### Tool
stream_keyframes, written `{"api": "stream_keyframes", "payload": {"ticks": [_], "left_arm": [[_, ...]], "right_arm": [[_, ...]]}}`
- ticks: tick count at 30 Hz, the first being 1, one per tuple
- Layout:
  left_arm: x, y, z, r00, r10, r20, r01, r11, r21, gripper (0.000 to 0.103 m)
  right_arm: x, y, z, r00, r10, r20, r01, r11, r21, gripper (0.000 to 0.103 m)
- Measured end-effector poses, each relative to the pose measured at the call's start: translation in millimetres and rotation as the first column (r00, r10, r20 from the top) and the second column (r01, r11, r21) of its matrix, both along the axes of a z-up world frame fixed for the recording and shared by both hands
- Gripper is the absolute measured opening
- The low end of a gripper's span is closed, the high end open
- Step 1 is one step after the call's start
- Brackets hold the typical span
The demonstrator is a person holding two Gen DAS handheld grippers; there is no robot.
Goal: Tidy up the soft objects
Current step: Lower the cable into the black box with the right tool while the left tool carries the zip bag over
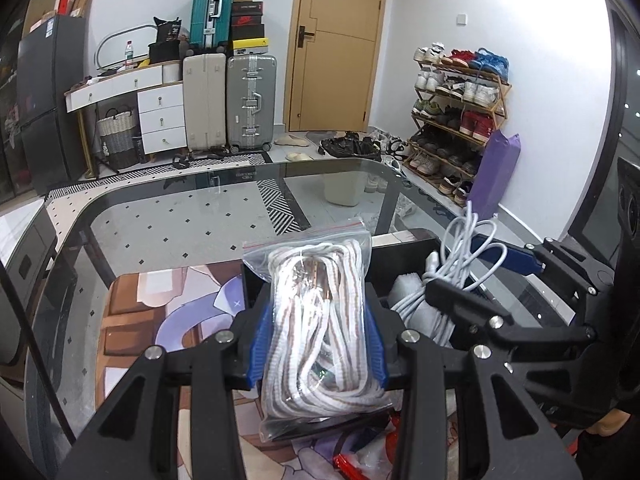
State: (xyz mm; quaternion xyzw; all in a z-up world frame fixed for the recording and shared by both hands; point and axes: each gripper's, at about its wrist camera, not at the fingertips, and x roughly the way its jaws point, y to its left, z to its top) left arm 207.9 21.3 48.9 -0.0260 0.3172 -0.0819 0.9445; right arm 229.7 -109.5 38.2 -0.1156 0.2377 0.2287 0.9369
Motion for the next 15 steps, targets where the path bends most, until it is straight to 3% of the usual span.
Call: {"api": "stream_keyframes", "payload": {"ticks": [5, 12, 15], "left_arm": [[2.9, -7.8, -3.8, 0.999, -0.032, -0.004, 0.032, 0.999, 0.037, 0.040], [6.4, -9.7, -6.7, 0.998, -0.049, -0.029, 0.050, 0.998, 0.033, 0.042], [9.2, -8.3, -9.7, 0.997, -0.050, -0.062, 0.051, 0.998, 0.021, 0.049]], "right_arm": [[9.0, 3.6, -10.1, 0.999, 0.009, -0.038, -0.009, 1.000, -0.007, 0.060], [12.0, 0.0, -17.5, 0.997, 0.035, -0.069, -0.035, 0.999, -0.002, 0.061], [6.4, -2.1, -17.7, 0.997, 0.054, -0.061, -0.055, 0.998, -0.016, 0.071]]}}
